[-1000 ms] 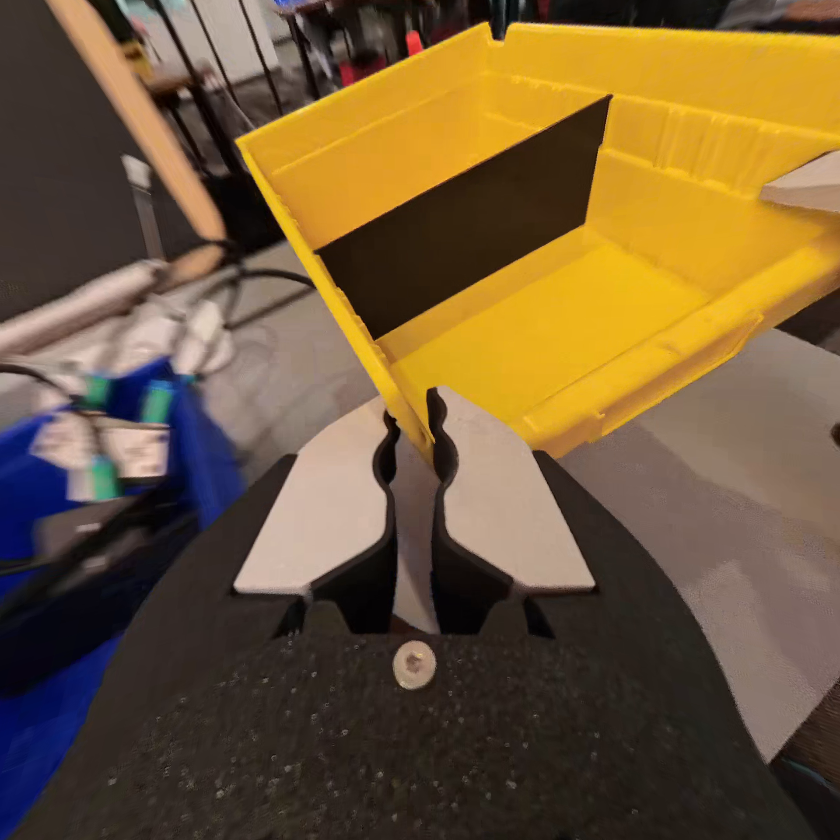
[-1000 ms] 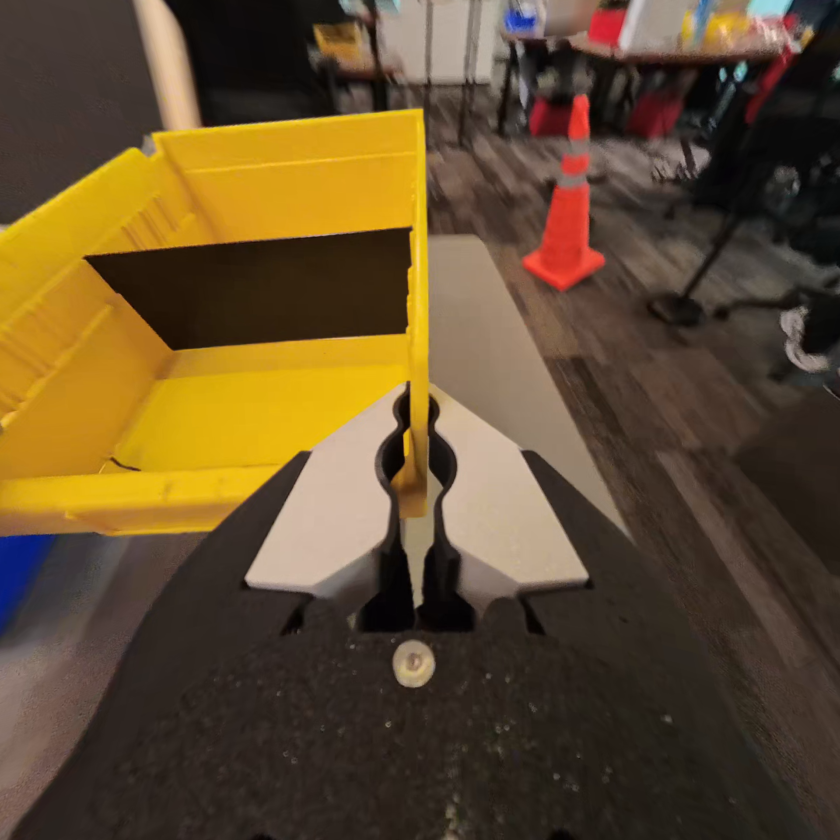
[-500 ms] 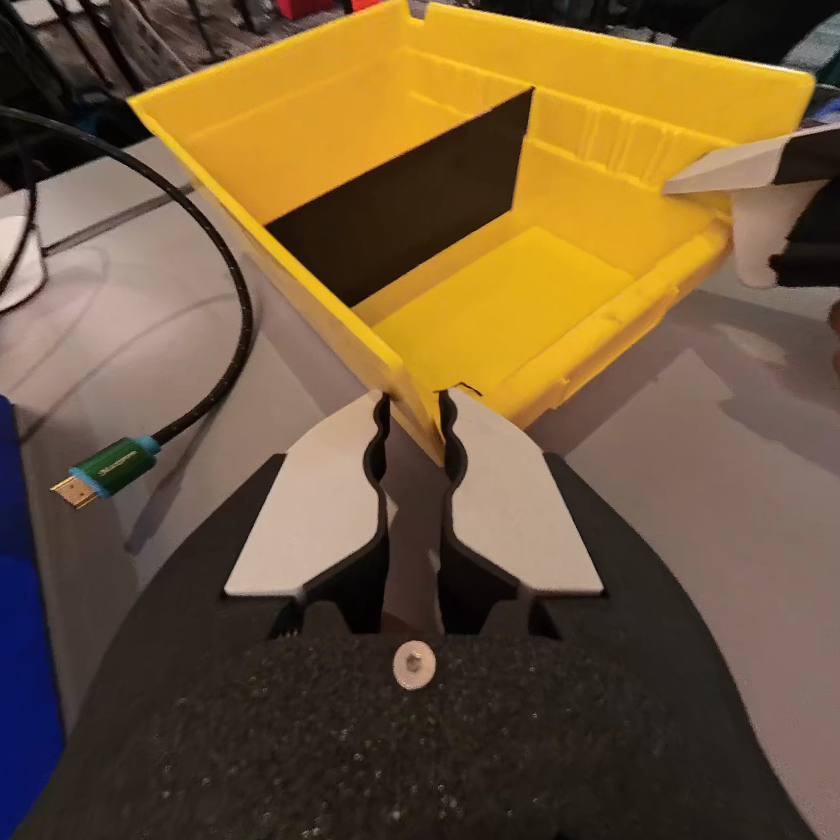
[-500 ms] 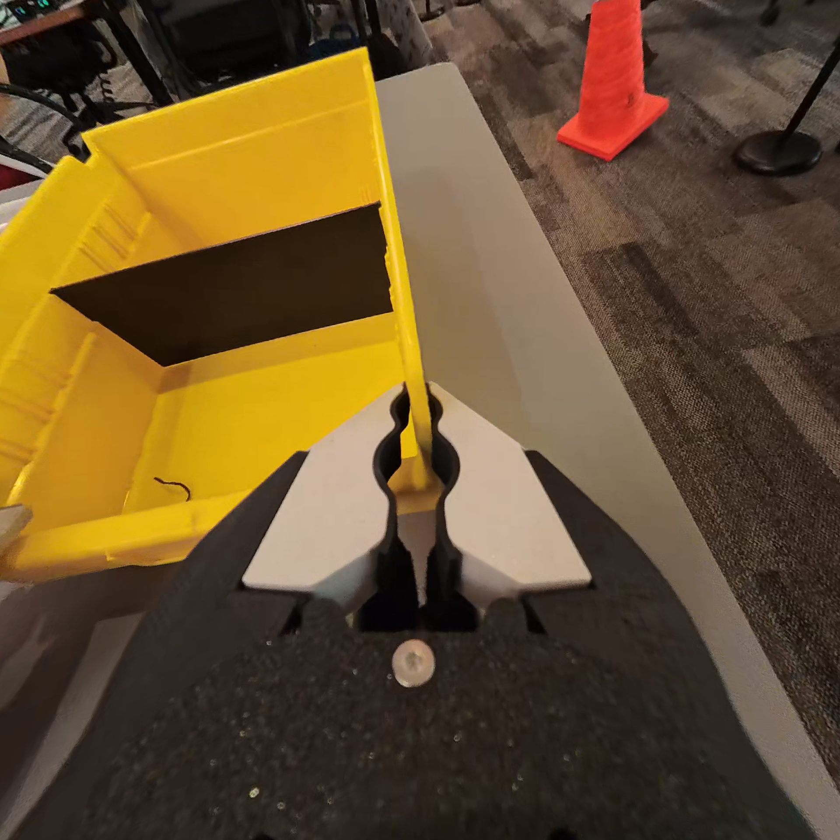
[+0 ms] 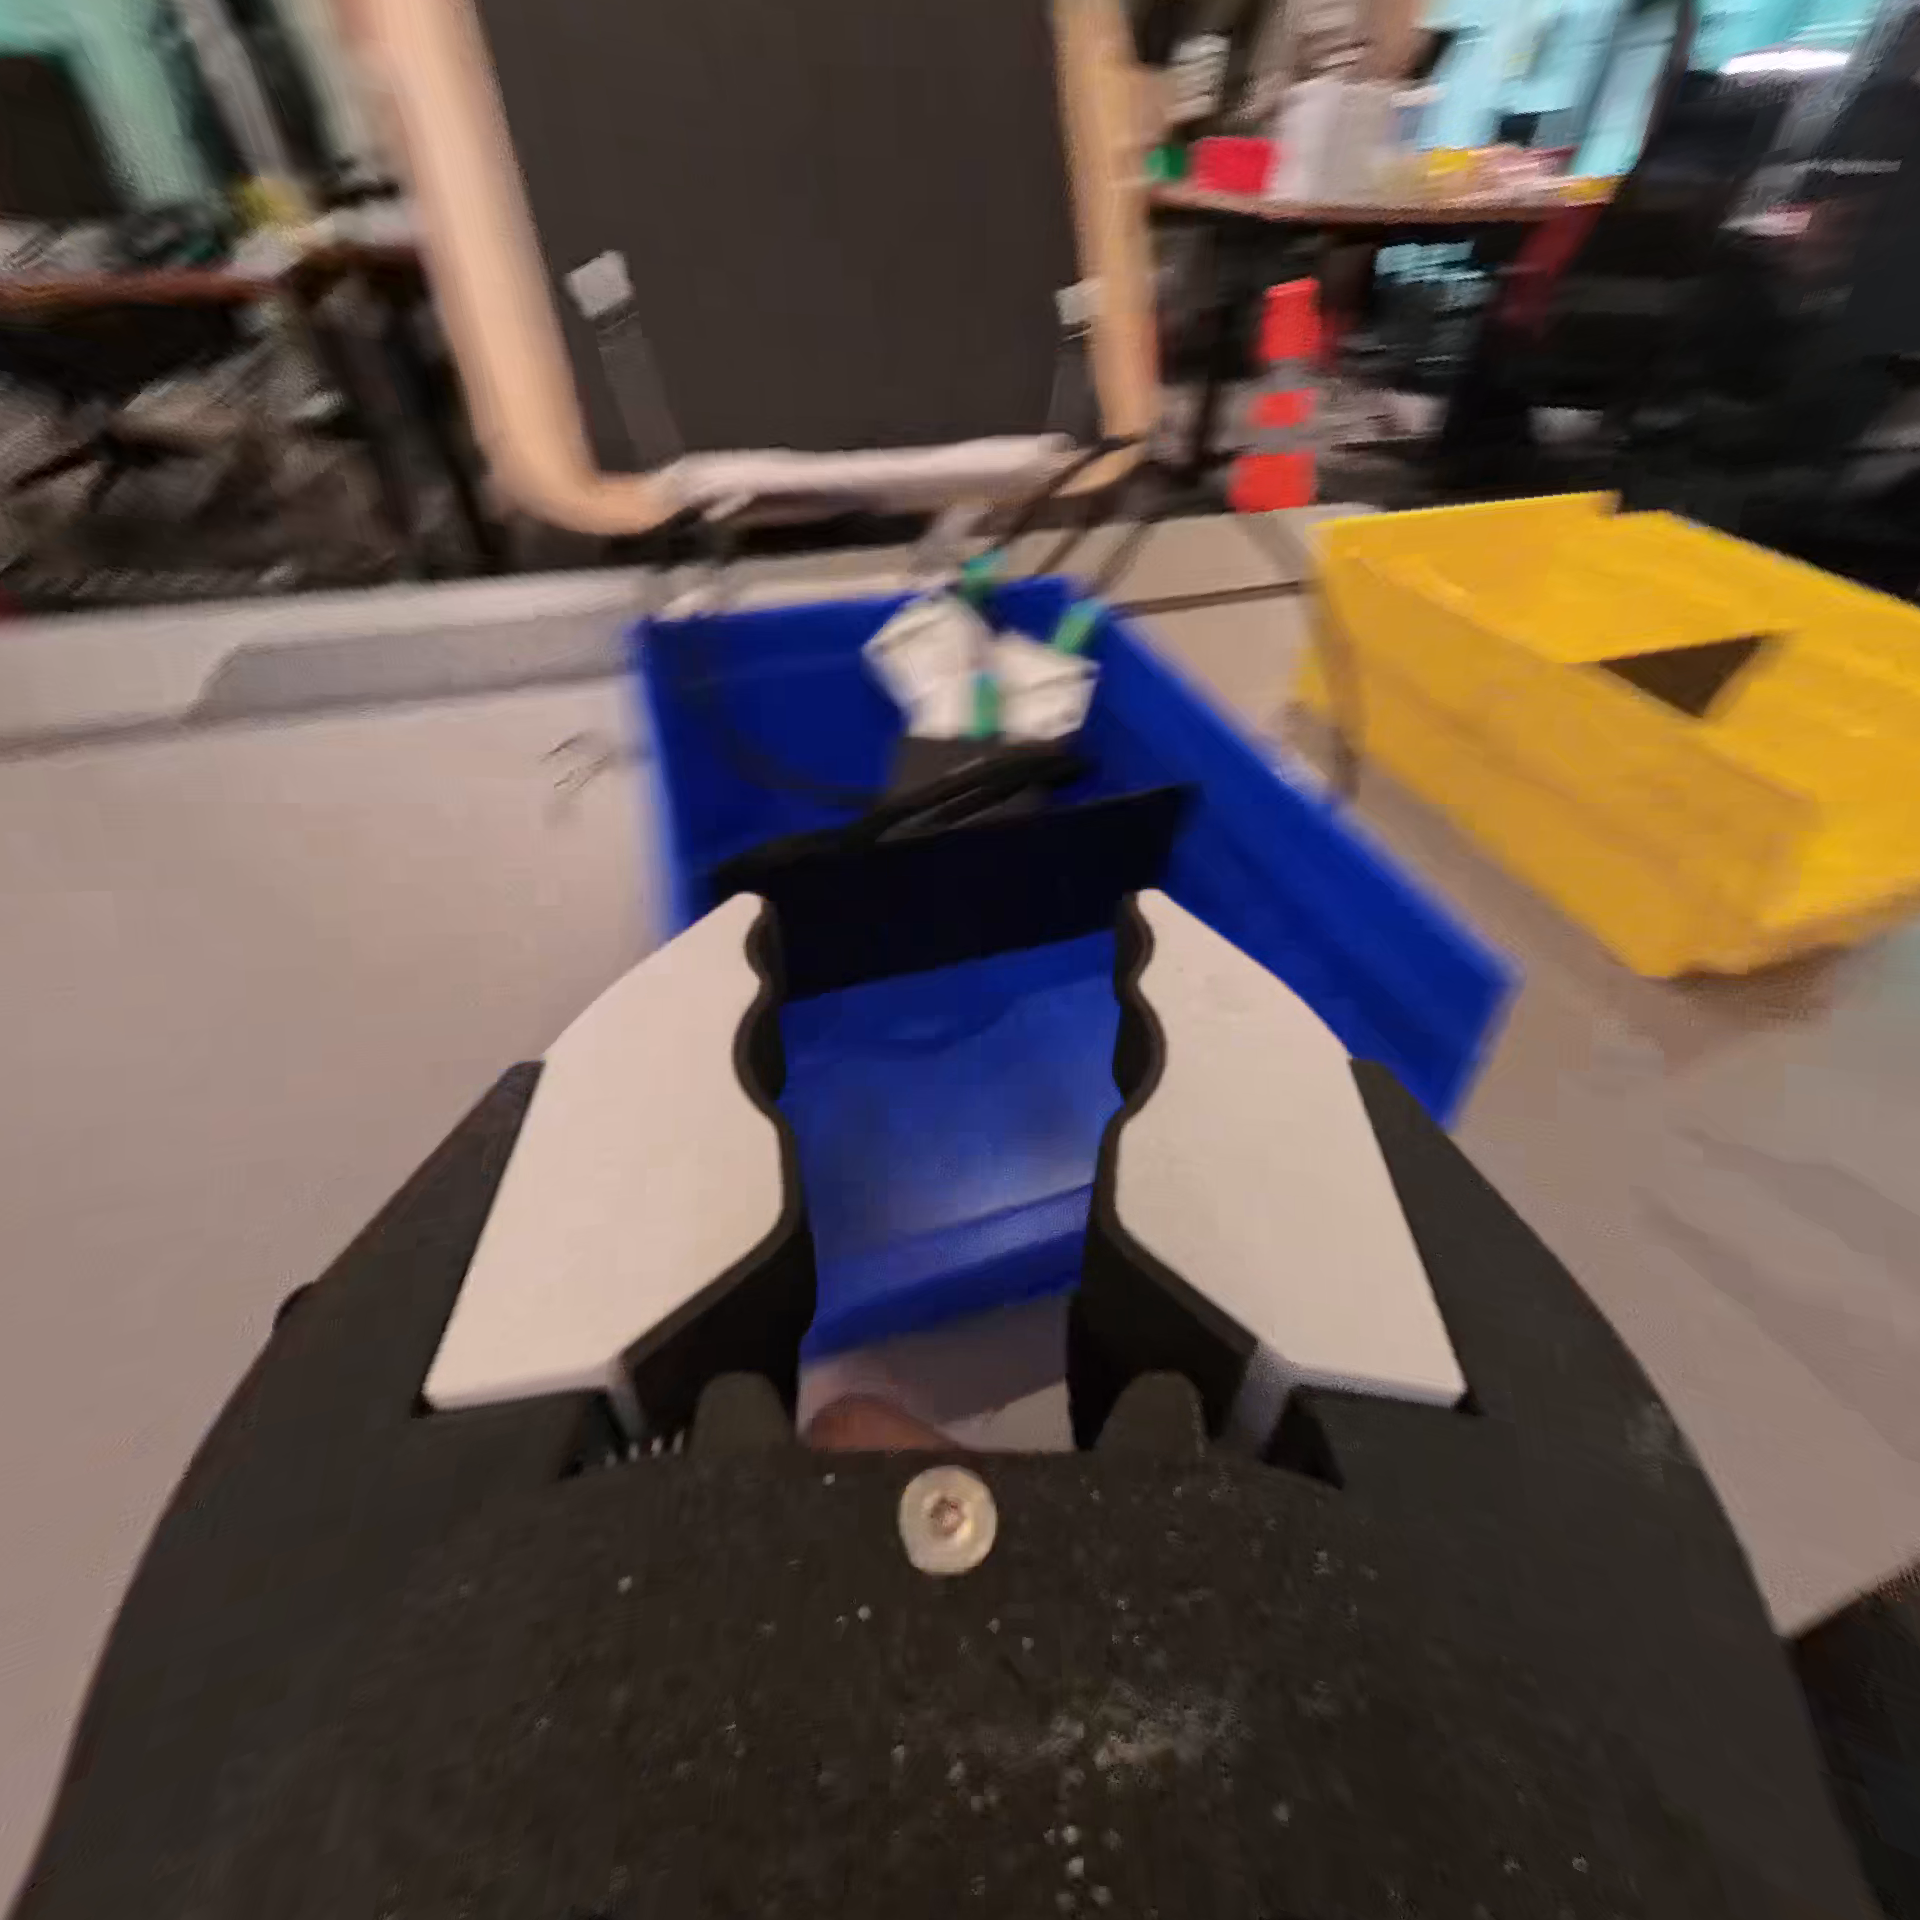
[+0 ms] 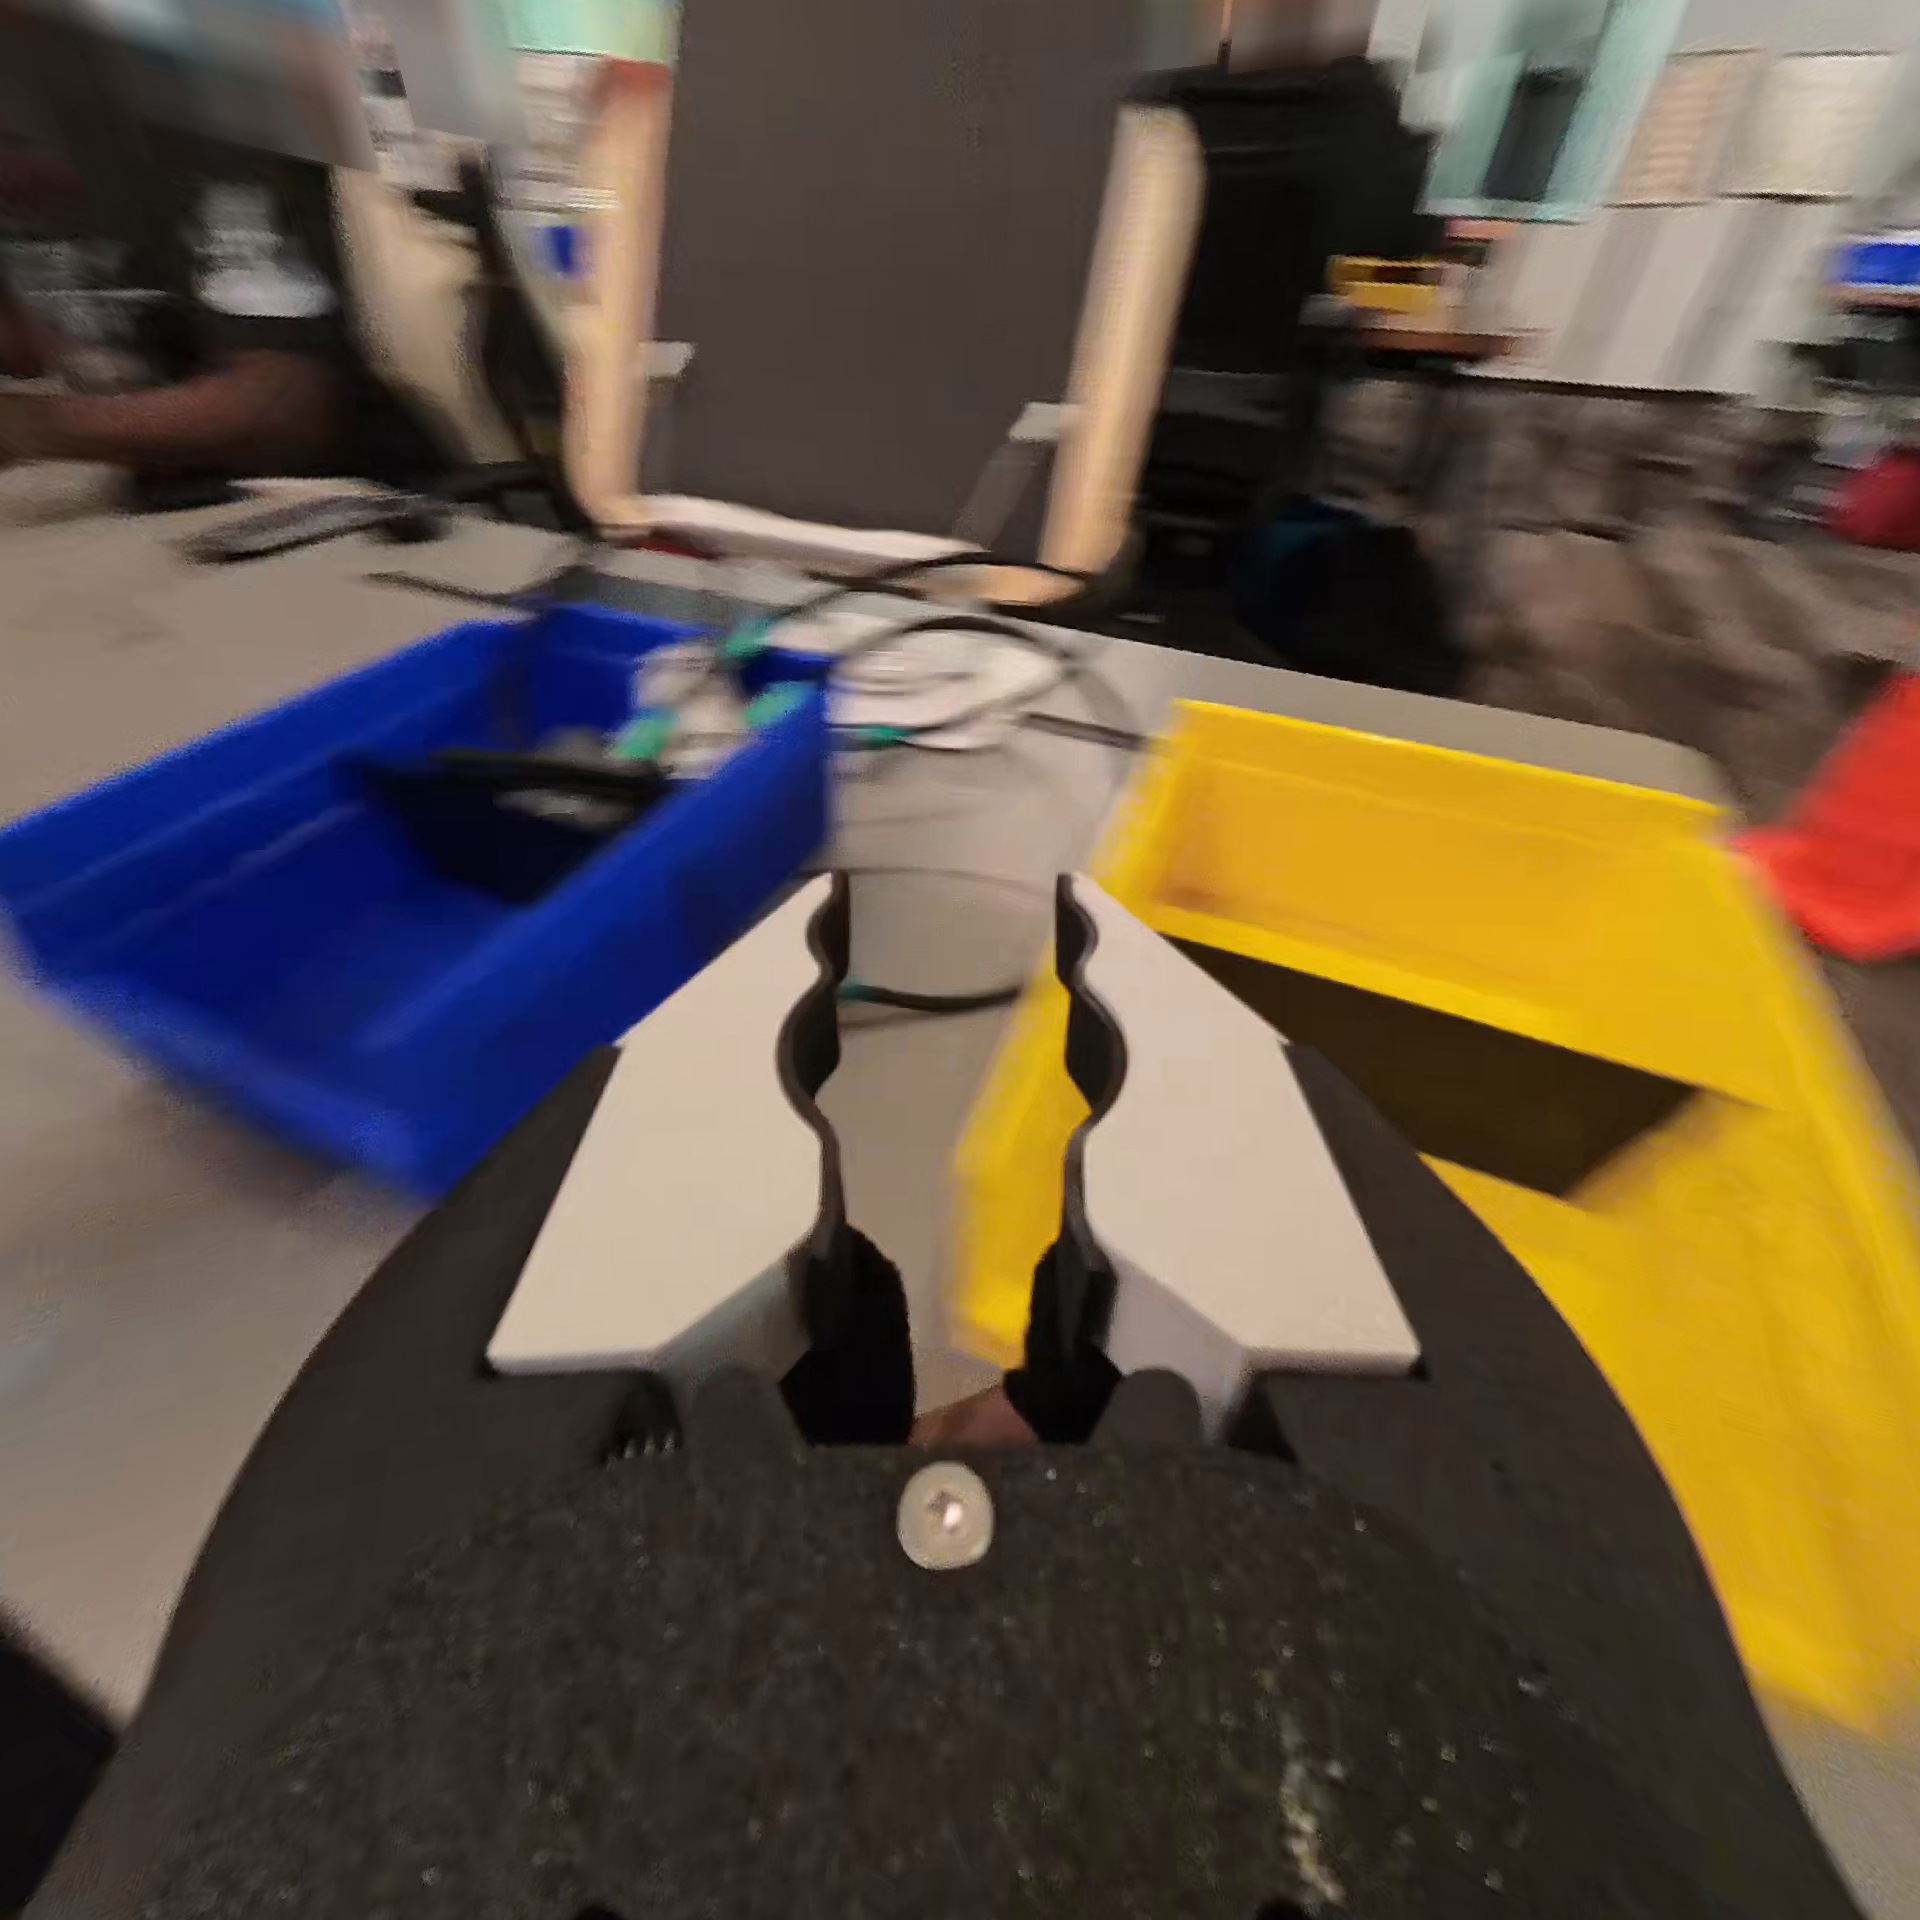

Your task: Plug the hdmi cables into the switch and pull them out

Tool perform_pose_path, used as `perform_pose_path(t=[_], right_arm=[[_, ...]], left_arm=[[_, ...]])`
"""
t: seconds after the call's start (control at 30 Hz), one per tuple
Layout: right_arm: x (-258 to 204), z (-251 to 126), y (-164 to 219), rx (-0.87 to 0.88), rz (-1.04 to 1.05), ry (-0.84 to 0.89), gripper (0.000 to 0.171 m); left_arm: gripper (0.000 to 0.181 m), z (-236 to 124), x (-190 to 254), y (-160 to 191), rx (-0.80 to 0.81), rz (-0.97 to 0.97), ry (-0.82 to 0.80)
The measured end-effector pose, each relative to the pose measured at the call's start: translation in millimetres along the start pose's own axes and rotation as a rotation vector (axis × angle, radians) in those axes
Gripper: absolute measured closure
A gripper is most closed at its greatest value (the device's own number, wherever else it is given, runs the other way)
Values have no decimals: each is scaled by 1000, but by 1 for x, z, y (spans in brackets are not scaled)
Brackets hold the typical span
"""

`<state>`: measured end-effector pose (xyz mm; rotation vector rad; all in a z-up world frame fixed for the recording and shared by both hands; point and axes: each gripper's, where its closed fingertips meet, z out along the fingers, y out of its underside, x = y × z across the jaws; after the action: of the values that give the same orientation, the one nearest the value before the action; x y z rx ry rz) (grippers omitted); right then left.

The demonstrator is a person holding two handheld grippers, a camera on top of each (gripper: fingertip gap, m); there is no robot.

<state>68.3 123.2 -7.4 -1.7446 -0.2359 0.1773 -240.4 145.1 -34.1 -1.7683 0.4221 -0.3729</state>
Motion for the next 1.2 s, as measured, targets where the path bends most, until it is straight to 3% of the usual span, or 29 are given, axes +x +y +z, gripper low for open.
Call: perform_pose_path(t=[0.1, 0.2, 0.27, 0.33, 0.4, 0.47, 0.53, 0.67, 0.93, 1.07, 1.2], right_arm=[[-116, 39, 26, -11, 77, -275, 120], [-164, 77, 78, -132, 132, -224, 111], [-173, 94, 101, -211, 126, -145, 115], [-168, 105, 106, -227, 63, -33, 123], [-162, 108, 105, -234, 71, 38, 133], [-151, 100, 102, -226, 85, 141, 159], [-144, 89, 102, -218, 33, 259, 166], [-141, 66, 98, -181, 43, 326, 168], [-169, 34, 48, 24, 34, 362, 167], [-199, 33, 19, 137, -28, 385, 167], [-256, 48, 5, 198, -70, 344, 164]], left_arm=[[118, -6, -54, 46, -98, -143, -46], [118, 16, -55, 81, -241, -124, 9], [143, 28, -49, 84, -260, -87, 50], [167, 38, -56, 86, -258, -24, -31], [175, 43, -61, 85, -264, -16, -39], [176, 44, -58, 83, -256, 21, -26], [176, 42, -49, 83, -249, 59, -19], [177, 28, -35, 72, -202, 106, -13], [178, -15, -45, 18, 18, 201, -30], [177, -34, -74, 1, 125, 206, -28], [177, -63, -130, 0, 164, 201, -60]])
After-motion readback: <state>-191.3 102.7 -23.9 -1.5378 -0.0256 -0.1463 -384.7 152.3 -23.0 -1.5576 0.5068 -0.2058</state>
